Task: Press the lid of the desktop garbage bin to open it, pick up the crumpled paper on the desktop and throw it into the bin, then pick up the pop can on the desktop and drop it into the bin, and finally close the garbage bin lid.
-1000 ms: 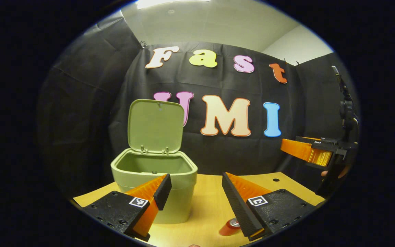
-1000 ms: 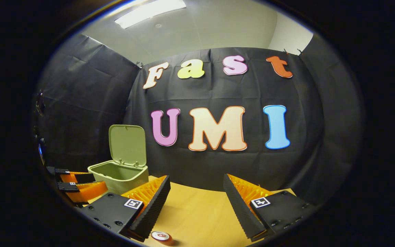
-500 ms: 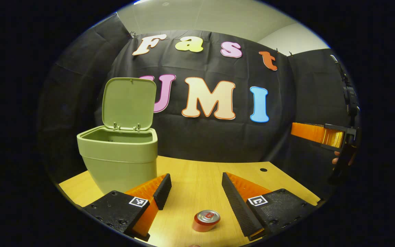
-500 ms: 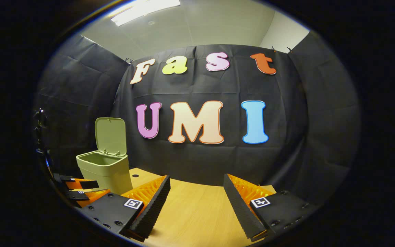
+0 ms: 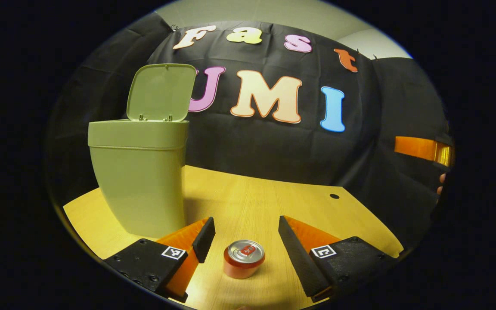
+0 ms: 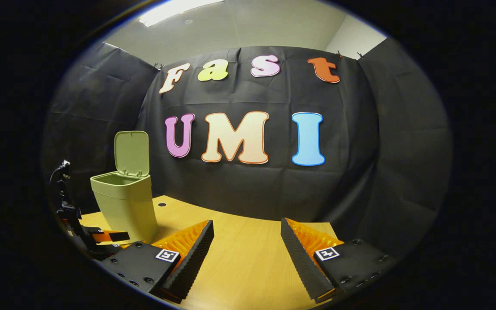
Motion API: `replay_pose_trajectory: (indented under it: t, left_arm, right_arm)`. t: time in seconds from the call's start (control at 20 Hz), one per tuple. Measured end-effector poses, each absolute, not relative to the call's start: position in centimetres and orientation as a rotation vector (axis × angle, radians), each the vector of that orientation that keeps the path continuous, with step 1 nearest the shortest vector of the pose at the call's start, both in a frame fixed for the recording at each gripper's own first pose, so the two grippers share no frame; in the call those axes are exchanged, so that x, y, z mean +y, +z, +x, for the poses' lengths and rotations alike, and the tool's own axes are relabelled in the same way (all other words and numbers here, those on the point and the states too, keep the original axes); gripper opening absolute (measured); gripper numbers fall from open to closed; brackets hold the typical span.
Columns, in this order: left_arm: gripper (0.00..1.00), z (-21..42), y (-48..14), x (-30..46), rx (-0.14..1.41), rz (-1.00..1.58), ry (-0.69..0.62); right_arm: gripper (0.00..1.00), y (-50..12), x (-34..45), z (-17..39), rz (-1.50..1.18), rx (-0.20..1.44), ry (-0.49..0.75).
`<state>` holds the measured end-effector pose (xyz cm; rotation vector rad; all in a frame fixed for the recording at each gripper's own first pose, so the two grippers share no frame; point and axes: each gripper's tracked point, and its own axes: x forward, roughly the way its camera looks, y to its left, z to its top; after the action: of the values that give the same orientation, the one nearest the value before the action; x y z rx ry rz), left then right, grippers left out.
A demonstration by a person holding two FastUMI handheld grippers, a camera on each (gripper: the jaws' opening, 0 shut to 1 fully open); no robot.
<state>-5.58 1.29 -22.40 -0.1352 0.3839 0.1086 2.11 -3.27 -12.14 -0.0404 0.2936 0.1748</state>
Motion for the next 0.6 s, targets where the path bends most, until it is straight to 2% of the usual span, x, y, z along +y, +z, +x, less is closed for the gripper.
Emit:
replay_pose_trajectory:
  t: [0.6]
  left_arm:
    - [0.91, -6.5, -30.2, 0.6, 0.52, -0.114, 0.161]
  right_arm:
    - [0.99, -14.0, -4.9, 1.0, -0.107, 0.337, 0.205]
